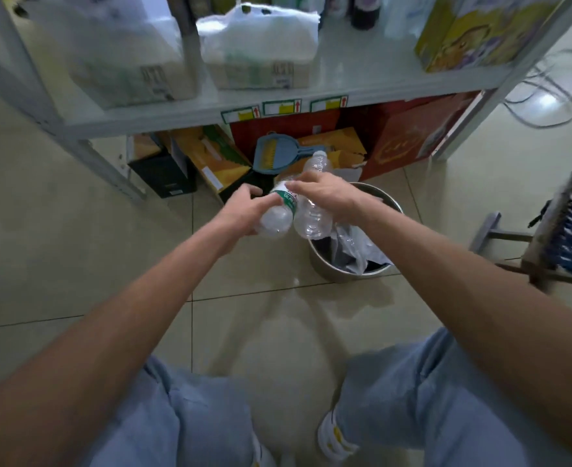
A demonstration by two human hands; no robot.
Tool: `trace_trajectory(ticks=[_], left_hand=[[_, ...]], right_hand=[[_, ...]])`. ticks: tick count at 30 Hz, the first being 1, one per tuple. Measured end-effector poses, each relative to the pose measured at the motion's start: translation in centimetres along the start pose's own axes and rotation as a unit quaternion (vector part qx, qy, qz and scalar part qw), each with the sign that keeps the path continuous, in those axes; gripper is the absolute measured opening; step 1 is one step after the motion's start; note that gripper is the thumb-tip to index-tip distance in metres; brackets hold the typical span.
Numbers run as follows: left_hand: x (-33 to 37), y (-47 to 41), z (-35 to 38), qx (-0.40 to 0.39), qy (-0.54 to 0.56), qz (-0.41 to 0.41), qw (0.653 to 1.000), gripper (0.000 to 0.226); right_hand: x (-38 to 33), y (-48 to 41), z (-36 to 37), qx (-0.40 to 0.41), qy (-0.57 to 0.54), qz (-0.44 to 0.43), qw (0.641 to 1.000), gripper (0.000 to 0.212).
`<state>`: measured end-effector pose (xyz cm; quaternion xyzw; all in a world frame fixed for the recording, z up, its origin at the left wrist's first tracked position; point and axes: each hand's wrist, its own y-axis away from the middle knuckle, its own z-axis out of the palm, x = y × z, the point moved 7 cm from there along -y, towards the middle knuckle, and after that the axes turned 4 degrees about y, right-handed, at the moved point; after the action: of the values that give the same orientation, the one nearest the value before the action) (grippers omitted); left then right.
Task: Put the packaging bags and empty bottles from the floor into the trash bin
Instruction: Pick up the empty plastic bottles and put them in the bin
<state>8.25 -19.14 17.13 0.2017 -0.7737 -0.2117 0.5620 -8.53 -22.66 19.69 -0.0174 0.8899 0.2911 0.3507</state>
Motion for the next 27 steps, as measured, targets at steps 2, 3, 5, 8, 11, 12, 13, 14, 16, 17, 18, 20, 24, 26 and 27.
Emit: trace_trajectory(ticks=[2,3,5,8,11,12,13,14,16,17,18,20,24,26,27], left_hand=[[1.2,1.7,1.5,-0.007,0.01,0.032,0.999,0.055],[1.6,2.3,2.1,-0.007,0.017,0.041,0.999,0.054],[2.1,3.1,3.3,-0.011,0.035,0.054,0.998,0.059],[3.0,3.6,5.3,-0.031,0.038,0.078,0.996,0.07],[3.6,3.5,7.4,-0.069,0.017,0.11,0.991,0.081],[3.6,3.4,8.1,-0.09,0.001,0.119,0.989,0.08],[3.3,3.1,8.8,-0.113,-0.024,0.119,0.986,0.077],[2.9,2.8,9.6,-0.133,-0.052,0.116,0.983,0.072],[1.7,1.9,10.9,-0.153,-0.117,0.1,0.976,0.061],[1.1,1.5,11.5,-0.153,-0.145,0.092,0.973,0.06],[0.5,1.1,12.0,-0.149,-0.165,0.086,0.971,0.062],[-0.2,0.3,12.9,-0.139,-0.195,0.079,0.968,0.064],[-0.1,-1.5,14.2,-0.108,-0.25,0.105,0.957,0.077],[-0.1,-2.5,14.9,-0.1,-0.269,0.114,0.951,0.079],[-0.3,-2.9,15.2,-0.1,-0.279,0.109,0.949,0.078]], right_hand=[[0.6,0.9,-0.5,0.019,-0.059,0.012,0.998,0.059],[1.1,1.2,-0.9,0.027,-0.081,0.017,0.996,0.061],[2.1,1.7,-1.6,0.034,-0.109,0.033,0.993,0.062],[4.2,2.3,-2.8,0.051,-0.172,0.085,0.98,0.074],[7.1,2.8,-2.6,0.014,-0.241,0.168,0.956,0.071],[7.9,2.9,-2.2,-0.018,-0.258,0.183,0.949,0.064],[8.8,2.6,-1.7,-0.047,-0.254,0.195,0.946,0.063],[9.7,2.4,-1.3,-0.063,-0.236,0.207,0.947,0.069],[11.7,1.5,-0.9,-0.082,-0.207,0.227,0.948,0.087],[12.5,1.1,-0.5,-0.099,-0.192,0.238,0.947,0.08],[13.0,0.9,-0.1,-0.116,-0.174,0.248,0.946,0.066],[14.8,-0.3,0.7,-0.13,-0.138,0.272,0.944,0.05],[16.0,-2.5,1.9,-0.146,-0.045,0.269,0.951,0.052],[15.4,-3.2,1.7,-0.114,0.049,0.229,0.966,0.045],[15.6,-3.9,1.8,-0.093,0.08,0.216,0.969,0.044]])
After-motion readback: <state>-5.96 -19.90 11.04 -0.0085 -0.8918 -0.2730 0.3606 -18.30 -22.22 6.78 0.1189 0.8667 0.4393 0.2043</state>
